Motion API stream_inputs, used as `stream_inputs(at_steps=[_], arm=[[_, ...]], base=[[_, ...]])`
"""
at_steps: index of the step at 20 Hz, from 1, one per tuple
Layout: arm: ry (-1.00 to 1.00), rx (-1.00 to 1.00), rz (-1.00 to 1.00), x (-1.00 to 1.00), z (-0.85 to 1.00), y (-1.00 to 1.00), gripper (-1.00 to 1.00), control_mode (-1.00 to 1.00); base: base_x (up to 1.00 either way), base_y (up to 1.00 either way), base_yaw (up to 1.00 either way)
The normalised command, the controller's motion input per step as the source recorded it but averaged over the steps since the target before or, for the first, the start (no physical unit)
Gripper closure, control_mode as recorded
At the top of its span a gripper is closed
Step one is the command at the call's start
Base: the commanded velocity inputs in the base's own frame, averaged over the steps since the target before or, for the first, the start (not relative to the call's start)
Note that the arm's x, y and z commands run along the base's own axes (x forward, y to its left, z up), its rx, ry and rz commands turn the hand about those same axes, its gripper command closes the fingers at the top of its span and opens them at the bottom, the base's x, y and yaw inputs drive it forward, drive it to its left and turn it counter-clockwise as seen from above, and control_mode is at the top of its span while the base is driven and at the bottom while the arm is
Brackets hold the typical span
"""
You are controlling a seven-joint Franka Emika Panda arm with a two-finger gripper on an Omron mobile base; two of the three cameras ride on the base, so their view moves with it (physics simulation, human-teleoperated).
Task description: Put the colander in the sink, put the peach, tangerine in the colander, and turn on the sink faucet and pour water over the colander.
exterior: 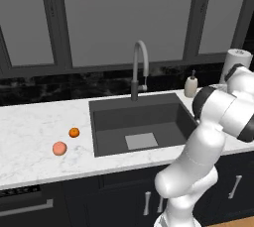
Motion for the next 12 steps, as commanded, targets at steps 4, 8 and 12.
stream_inputs(at_steps=[4, 8, 12], arm=[[0.07, 0.0, -0.07, 0.26, -0.23, -0.23, -1.0, -1.0], [0.01, 0.01, -0.06, 0.29, -0.11, -0.27, -1.0, -1.0], [0.0, 0.0, -0.01, 0.32, -0.14, -0.17, -1.0, -1.0]], base=[[0.0, 0.0, 0.0], [0.0, 0.0, 0.0], [0.0, 0.0, 0.0]])
